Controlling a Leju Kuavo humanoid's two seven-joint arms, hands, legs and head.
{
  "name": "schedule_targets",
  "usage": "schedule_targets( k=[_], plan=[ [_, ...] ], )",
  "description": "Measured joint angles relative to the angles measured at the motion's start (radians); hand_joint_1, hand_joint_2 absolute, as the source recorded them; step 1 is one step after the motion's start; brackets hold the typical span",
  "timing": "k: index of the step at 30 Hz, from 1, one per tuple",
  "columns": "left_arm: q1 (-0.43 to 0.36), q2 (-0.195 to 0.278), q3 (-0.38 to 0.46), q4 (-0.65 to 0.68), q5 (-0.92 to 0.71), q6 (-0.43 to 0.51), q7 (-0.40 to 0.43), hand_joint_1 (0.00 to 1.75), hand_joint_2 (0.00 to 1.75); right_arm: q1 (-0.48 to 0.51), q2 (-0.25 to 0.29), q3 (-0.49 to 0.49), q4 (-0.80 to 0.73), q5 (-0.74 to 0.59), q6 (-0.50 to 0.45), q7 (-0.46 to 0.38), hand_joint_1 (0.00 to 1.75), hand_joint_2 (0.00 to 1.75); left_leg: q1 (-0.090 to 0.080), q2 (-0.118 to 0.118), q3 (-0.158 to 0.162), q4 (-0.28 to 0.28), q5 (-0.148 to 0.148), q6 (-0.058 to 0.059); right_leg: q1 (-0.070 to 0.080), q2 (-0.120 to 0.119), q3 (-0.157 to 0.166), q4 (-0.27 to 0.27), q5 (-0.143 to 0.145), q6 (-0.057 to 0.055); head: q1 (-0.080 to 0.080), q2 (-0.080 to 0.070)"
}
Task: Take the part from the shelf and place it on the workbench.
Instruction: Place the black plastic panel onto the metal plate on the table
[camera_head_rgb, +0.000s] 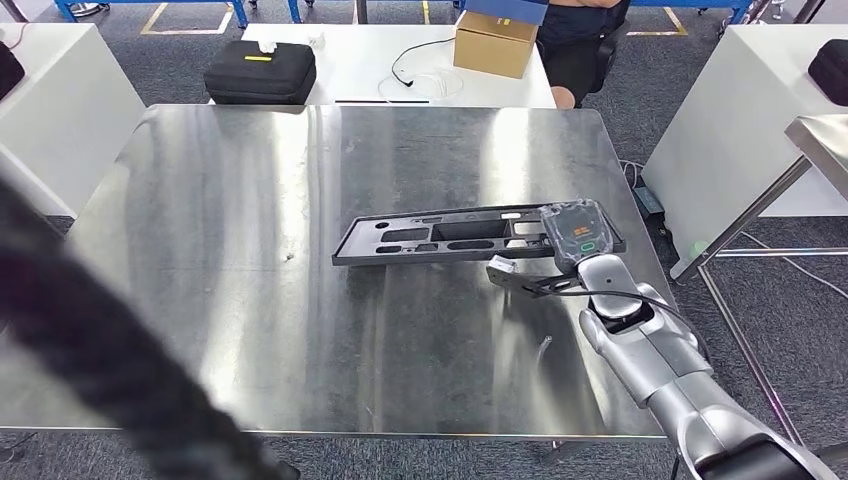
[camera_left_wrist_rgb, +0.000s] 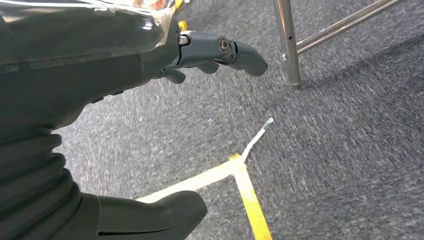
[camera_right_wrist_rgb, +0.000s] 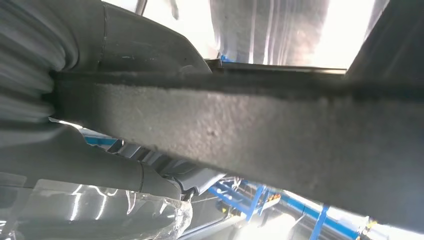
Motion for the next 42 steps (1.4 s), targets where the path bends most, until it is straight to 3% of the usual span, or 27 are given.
schedule_targets(
  k=[10, 17, 21, 22, 26, 38, 42],
  plan=[
    [-0.006, 0.001, -0.046, -0.002, -0.011, 0.01, 0.033, 0.0, 1.75, 0.105, 0.021, 0.029, 0.017, -0.009, -0.016, -0.04, 1.71, 1.75, 0.0, 0.0, -0.001, 0.0, 0.0, 0.0, 0.0, 0.0, 0.0, 0.0, 0.0, 0.0, 0.0, 0.0],
    [-0.008, 0.001, -0.046, -0.002, 0.039, 0.035, -0.045, 0.0, 1.75, 0.122, 0.019, 0.037, 0.012, -0.006, -0.022, -0.027, 1.71, 1.75, 0.0, 0.0, 0.0, 0.0, 0.0, 0.0, 0.0, 0.0, 0.001, 0.0, 0.0, 0.0, 0.0, 0.0],
    [-0.008, 0.001, -0.044, -0.002, 0.071, 0.045, -0.062, 0.0, 1.75, 0.131, 0.009, 0.037, 0.002, 0.0, -0.023, -0.025, 0.0, 0.0, 0.0, 0.0, 0.001, 0.0, 0.0, 0.0, 0.0, 0.0, 0.001, 0.0, 0.0, 0.0, 0.0, 0.0],
    [-0.008, 0.0, -0.044, -0.002, 0.076, 0.049, -0.064, 0.0, 1.75, 0.134, 0.006, 0.036, 0.0, 0.0, -0.023, -0.025, 0.0, 0.0, 0.0, 0.0, 0.001, 0.0, 0.0, 0.0, 0.0, 0.0, 0.001, 0.0, 0.0, 0.0, 0.0, 0.0],
    [-0.008, 0.0, -0.045, -0.002, 0.073, 0.062, -0.064, 0.0, 0.0, 0.143, -0.002, 0.033, -0.005, 0.003, -0.024, -0.026, 0.0, 0.0, 0.0, 0.001, 0.0, 0.0, 0.0, 0.0, 0.0, 0.0, 0.001, 0.0, 0.0, 0.0, 0.0, 0.0],
    [-0.008, 0.004, -0.059, -0.002, 0.082, 0.049, -0.049, 0.0, 0.0, 0.131, -0.018, 0.02, -0.017, -0.013, -0.022, -0.048, 0.0, 0.0, 0.0, 0.001, 0.001, 0.0, 0.0, 0.0, 0.0, 0.0, 0.002, 0.0, 0.0, 0.0, 0.0, 0.0],
    [-0.008, 0.008, -0.06, -0.002, 0.096, 0.035, -0.052, 0.0, 0.0, 0.1, -0.034, 0.013, -0.056, -0.083, 0.075, -0.109, 0.0, 0.0, 0.0, 0.001, 0.0, 0.0, 0.0, 0.0, 0.0, 0.0, 0.001, 0.0, 0.0, 0.0, 0.0, 0.0]
  ],
)
